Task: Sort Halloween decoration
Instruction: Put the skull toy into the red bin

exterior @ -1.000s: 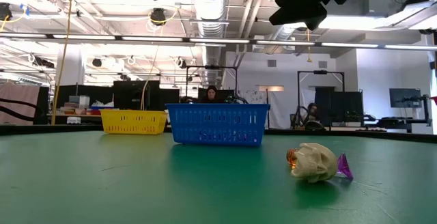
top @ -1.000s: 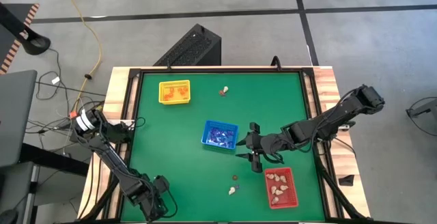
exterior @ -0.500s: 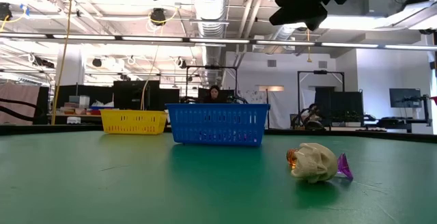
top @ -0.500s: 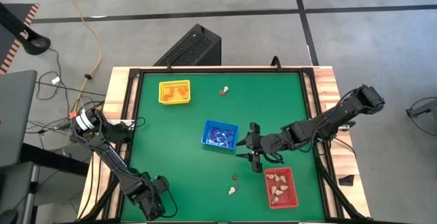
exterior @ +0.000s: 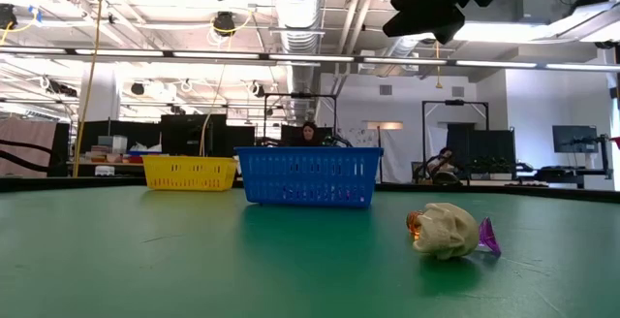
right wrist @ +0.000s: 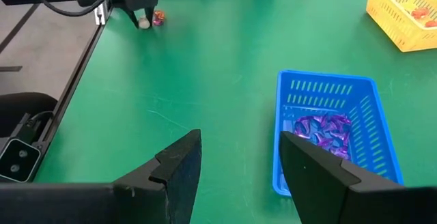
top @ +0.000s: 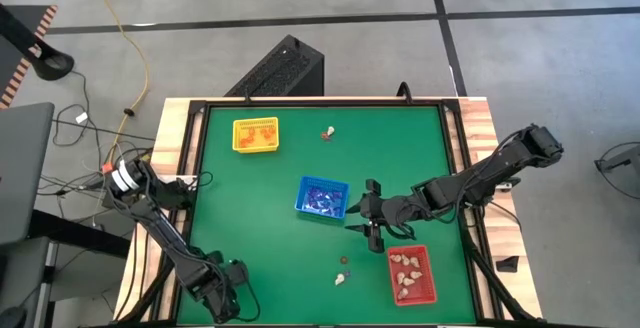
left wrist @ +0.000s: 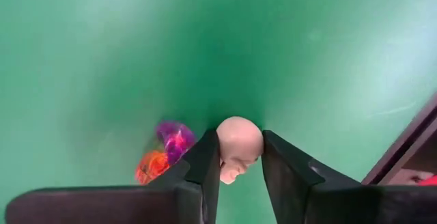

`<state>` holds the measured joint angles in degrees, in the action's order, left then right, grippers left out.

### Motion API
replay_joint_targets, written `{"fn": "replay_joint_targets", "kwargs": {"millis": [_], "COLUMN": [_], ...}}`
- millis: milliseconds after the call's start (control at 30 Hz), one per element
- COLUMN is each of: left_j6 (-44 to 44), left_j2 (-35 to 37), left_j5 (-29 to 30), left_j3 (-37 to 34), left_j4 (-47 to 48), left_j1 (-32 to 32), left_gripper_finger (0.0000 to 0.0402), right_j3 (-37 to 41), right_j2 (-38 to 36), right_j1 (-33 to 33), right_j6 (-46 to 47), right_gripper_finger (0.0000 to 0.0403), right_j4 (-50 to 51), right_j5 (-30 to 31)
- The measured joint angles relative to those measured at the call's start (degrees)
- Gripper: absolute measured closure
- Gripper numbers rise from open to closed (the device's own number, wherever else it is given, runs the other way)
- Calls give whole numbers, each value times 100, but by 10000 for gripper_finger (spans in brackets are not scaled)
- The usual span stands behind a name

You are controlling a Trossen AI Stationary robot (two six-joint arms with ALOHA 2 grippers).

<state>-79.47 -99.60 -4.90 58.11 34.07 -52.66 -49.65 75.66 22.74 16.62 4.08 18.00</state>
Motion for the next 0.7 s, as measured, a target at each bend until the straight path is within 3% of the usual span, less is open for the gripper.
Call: {"fn": "replay_joint_targets", "kwargs": {"millis": [200, 267, 367, 433, 533, 700], "left_j6": [1144, 1680, 2629, 3346, 4260, 5412], "left_j2": [-2, -2, -2, 1, 1, -419], "left_j5": [1325, 2203, 4138, 4964, 5011, 3521], "left_j3": [440, 483, 367, 136, -249, -549], "left_j4": [-226, -508, -1277, -2095, -3454, -6013], "left_j1": [83, 117, 185, 359, 828, 1784], "left_gripper_finger": [319, 320, 320, 320, 320, 321], "right_j3": [0, 0, 0, 0, -57, -107], "right_j2": [0, 0, 0, 0, -56, -468], "right_j1": [0, 0, 2, 2, 64, 269], "right_j6": [-31, -108, -175, -170, -166, -19], "right_gripper_finger": [178, 178, 178, 178, 178, 178], "right_j4": [42, 41, 42, 71, 315, 606], "right_j5": [2, 2, 2, 2, 4, 317]}}
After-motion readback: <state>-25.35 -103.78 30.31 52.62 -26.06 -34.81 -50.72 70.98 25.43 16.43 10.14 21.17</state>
